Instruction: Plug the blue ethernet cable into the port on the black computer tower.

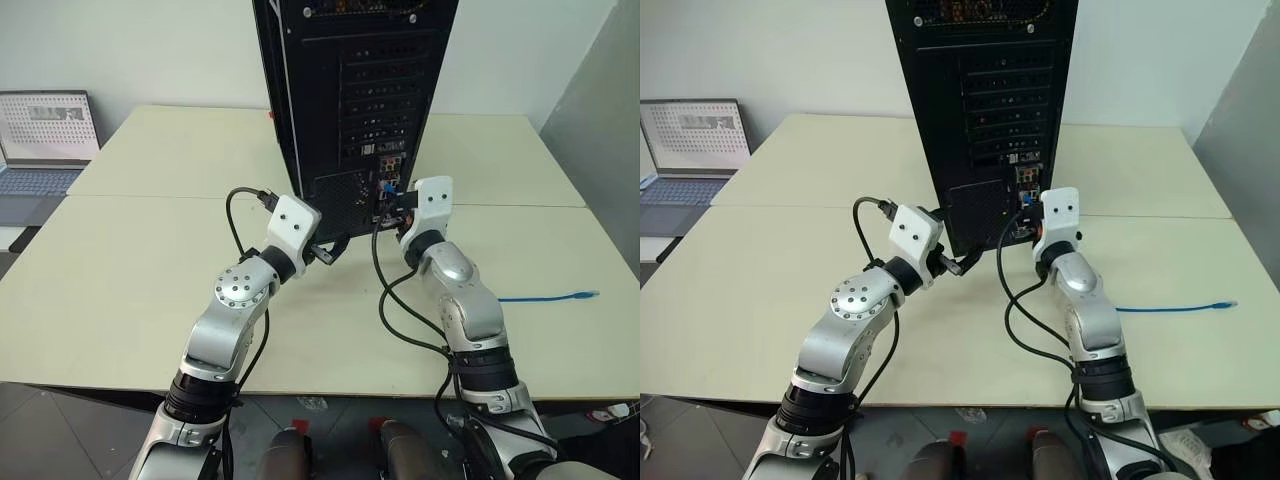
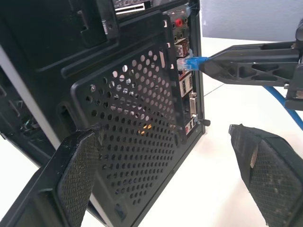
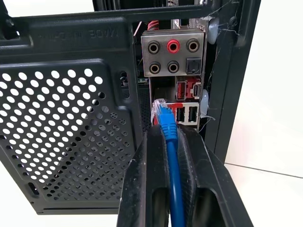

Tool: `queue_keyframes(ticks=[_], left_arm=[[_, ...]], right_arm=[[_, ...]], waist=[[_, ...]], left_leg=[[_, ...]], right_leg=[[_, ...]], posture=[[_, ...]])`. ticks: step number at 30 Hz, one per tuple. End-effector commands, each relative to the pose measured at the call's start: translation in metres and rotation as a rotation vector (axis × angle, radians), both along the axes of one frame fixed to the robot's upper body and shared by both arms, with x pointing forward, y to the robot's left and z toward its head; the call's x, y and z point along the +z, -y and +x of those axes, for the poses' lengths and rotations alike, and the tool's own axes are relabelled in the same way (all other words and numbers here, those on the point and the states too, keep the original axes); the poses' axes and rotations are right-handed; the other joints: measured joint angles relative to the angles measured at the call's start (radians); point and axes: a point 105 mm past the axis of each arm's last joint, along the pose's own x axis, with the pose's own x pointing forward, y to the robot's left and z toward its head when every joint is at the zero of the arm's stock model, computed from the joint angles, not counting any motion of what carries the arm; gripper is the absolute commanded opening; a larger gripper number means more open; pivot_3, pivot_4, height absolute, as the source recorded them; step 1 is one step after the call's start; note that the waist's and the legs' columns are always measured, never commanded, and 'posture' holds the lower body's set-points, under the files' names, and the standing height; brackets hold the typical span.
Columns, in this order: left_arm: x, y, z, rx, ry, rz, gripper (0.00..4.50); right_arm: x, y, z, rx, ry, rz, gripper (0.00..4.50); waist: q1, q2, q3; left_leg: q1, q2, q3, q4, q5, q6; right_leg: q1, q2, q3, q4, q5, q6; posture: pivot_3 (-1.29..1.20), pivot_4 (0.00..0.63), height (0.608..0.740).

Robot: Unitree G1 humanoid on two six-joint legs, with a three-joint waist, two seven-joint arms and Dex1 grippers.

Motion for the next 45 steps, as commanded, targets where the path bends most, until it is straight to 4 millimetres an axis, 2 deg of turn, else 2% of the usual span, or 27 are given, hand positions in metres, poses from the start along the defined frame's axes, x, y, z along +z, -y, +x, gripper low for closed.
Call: queue_keyframes(ticks=[1,20,25,30,45], left_arm=[[0.018,0.003,-0.005,-0.023,0.060,-0.028,4.48],[0.018,0.004,-0.006,-0.029,0.060,-0.028,4.48],[0.018,0.004,-0.006,-0.024,0.065,-0.027,4.48],[0.017,0.003,-0.007,-0.023,0.065,-0.023,4.48],[0.016,0.004,-0.006,-0.025,0.067,-0.015,4.48]], right_arm=[[0.018,-0.004,0.000,0.008,0.064,0.006,0.00],[0.010,-0.001,0.002,-0.050,0.022,0.013,0.00],[0.011,-0.009,-0.004,0.003,0.021,0.019,0.00],[0.011,-0.008,-0.010,0.007,0.019,0.009,0.00],[0.014,-0.003,-0.007,-0.039,0.030,-0.004,0.00]], waist=[[0.000,0.000,0.000],[-0.001,0.000,0.000],[-0.002,0.000,0.000],[-0.001,0.000,0.000],[0.000,0.000,0.000]], left_leg=[[0.000,0.000,0.000,0.000,0.000,0.000],[0.000,0.000,0.000,0.000,0.000,0.000],[0.000,0.000,0.000,0.000,0.000,0.000],[0.000,0.000,0.000,0.000,0.000,0.000],[0.000,0.000,0.000,-0.001,0.000,0.000]], right_leg=[[0.000,0.000,0.000,0.000,0.000,0.000],[0.000,0.000,0.000,0.000,0.000,0.000],[0.000,0.000,0.000,0.000,0.000,0.000],[0.000,0.000,0.000,0.000,0.000,0.000],[0.000,0.000,0.000,-0.001,0.000,0.000]], posture=[[0.00,0.150,0.740],[0.00,0.150,0.740],[0.00,0.150,0.740],[0.00,0.150,0.740],[0.00,0.150,0.740]])
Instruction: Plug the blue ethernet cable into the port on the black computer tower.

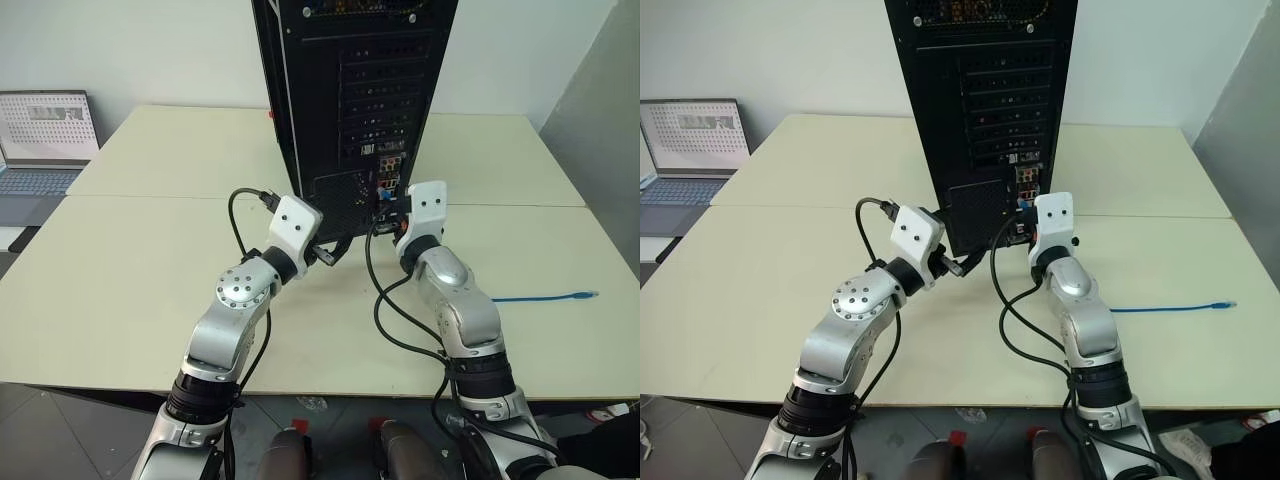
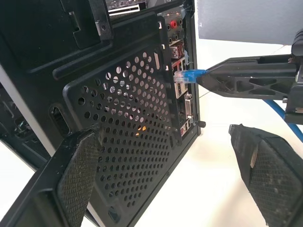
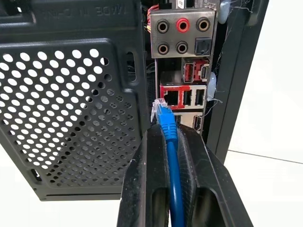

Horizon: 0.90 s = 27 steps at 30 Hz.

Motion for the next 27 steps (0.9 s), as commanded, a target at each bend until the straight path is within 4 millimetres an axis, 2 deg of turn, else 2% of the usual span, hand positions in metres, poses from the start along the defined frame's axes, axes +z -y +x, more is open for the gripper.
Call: queue_keyframes(ticks=[1,27], left_arm=[[0.0163,0.0024,-0.0053,-0.019,0.067,-0.010,4.48],[0.0150,0.0044,-0.0058,-0.018,0.064,-0.015,4.48]], right_arm=[[0.0195,0.0001,-0.0011,-0.005,0.071,0.014,0.00],[0.0229,0.0034,0.0048,-0.037,0.083,0.010,0.00]], waist=[[0.000,0.000,0.000],[0.000,0.000,0.000]], left_leg=[[0.000,0.000,0.000,0.000,0.000,0.000],[0.000,0.000,0.000,0.000,0.000,0.000]], right_leg=[[0.000,0.000,0.000,0.000,0.000,0.000],[0.000,0.000,0.000,0.000,0.000,0.000]], posture=[[0.00,0.150,0.740],[0.00,0.150,0.740]])
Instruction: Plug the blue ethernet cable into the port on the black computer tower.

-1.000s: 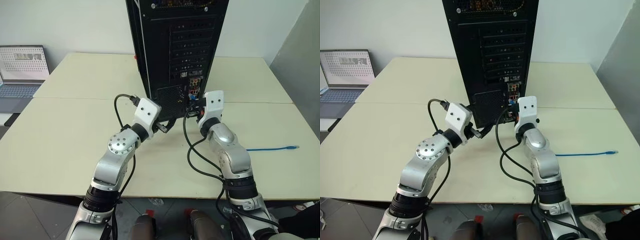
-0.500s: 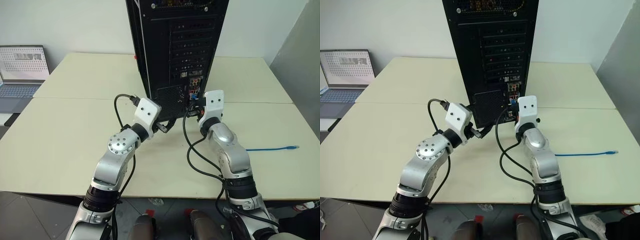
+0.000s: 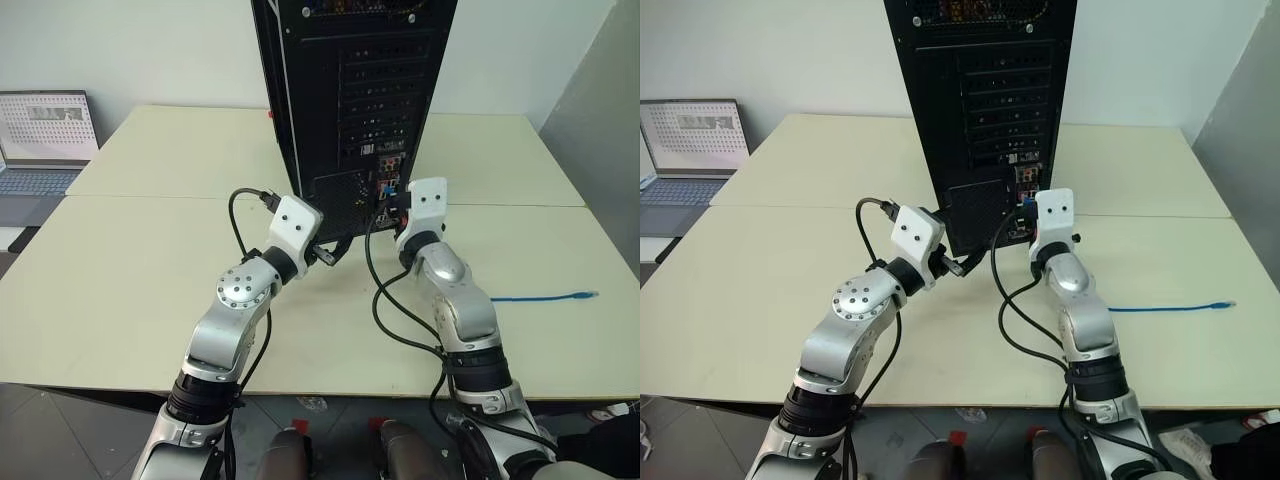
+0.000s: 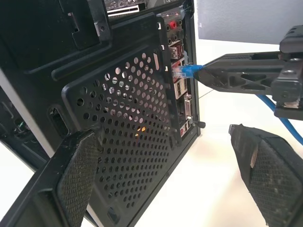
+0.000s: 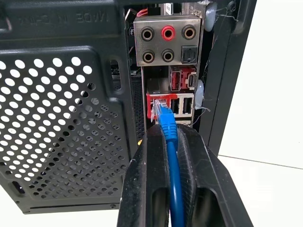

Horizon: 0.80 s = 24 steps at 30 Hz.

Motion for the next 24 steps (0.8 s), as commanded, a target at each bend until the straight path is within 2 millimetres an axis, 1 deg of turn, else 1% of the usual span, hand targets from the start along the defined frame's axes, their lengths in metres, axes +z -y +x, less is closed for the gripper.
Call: queue_keyframes(ticks=[1,9,24], left_arm=[[0.015,0.004,-0.006,-0.019,0.064,-0.015,4.48],[0.015,0.005,-0.006,-0.023,0.063,-0.016,4.48],[0.018,0.007,-0.008,-0.033,0.064,-0.027,4.48]], right_arm=[[0.020,0.002,-0.002,-0.003,0.070,0.013,0.00],[0.021,-0.001,-0.001,-0.013,0.076,0.020,0.00],[0.025,-0.027,0.007,-0.007,0.104,-0.011,0.00]], waist=[[0.000,0.000,0.000],[0.000,0.000,0.000],[-0.006,0.000,0.000]], left_leg=[[0.000,0.000,0.000,0.000,0.000,0.000],[0.000,0.000,0.000,0.000,0.000,0.000],[0.000,0.001,0.001,0.000,0.000,0.000]], right_leg=[[0.000,0.000,0.000,0.000,0.000,0.000],[0.000,0.000,0.000,0.000,0.000,0.000],[-0.001,0.000,0.001,0.000,0.000,0.000]], posture=[[0.00,0.150,0.740],[0.00,0.150,0.740],[0.00,0.150,0.740]])
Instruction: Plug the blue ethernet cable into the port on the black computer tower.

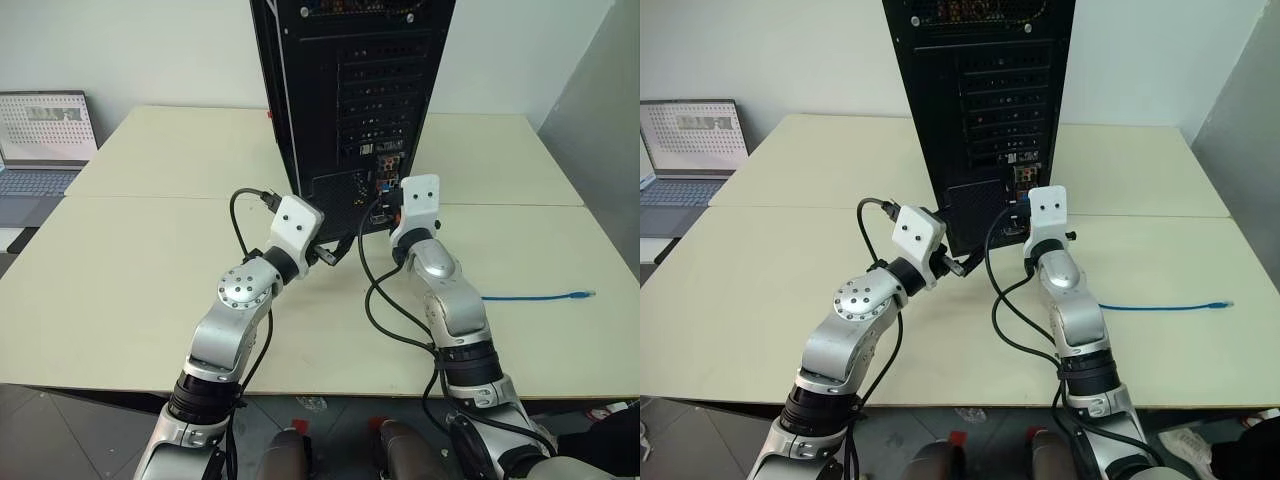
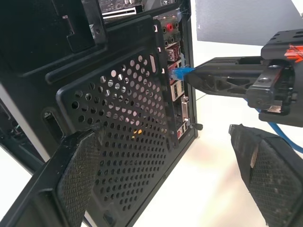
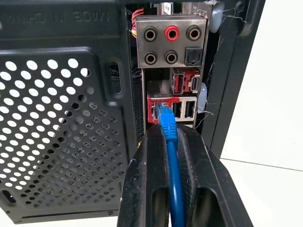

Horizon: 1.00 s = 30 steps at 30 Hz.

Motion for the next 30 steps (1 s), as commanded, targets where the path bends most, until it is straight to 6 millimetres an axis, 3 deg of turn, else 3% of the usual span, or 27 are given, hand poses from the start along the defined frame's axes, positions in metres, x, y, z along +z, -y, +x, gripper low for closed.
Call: queue_keyframes(ticks=[1,11,13,19,30], left_arm=[[0.017,0.005,-0.007,-0.028,0.063,-0.019,4.48],[0.017,0.004,-0.007,-0.021,0.061,-0.021,4.48],[0.017,0.003,-0.006,-0.019,0.060,-0.022,4.50],[0.016,-0.004,-0.003,0.000,0.056,-0.018,4.50],[0.005,-0.039,-0.002,-0.015,0.005,0.130,4.50]], right_arm=[[0.025,-0.012,0.000,0.018,0.094,-0.009,0.00],[0.017,-0.013,0.002,0.057,0.077,-0.031,0.00],[0.012,-0.008,0.001,0.069,0.064,-0.044,0.69],[0.008,0.007,-0.007,0.138,0.046,-0.096,1.82],[0.028,0.058,-0.043,0.350,0.056,-0.190,4.11]], waist=[[-0.002,0.000,0.000],[-0.018,0.000,0.000],[-0.019,0.000,0.000],[-0.010,0.000,0.000],[-0.004,0.000,0.000]], left_leg=[[0.000,0.000,0.000,0.000,0.000,0.000],[0.000,0.001,0.000,0.000,0.000,0.000],[0.000,0.001,0.000,0.000,0.000,0.000],[-0.001,0.000,-0.001,-0.001,0.000,0.000],[-0.001,0.000,-0.001,-0.001,0.000,0.000]], right_leg=[[0.000,0.000,0.000,0.000,0.000,0.000],[0.000,0.002,0.000,0.001,0.000,0.000],[0.000,0.002,0.000,0.001,0.000,0.000],[0.000,0.001,0.000,-0.001,0.000,0.000],[0.000,0.000,-0.001,-0.001,0.000,0.000]], posture=[[0.00,0.150,0.740],[0.00,0.150,0.740],[0.00,0.150,0.740],[0.00,0.150,0.740],[0.00,0.150,0.740]])
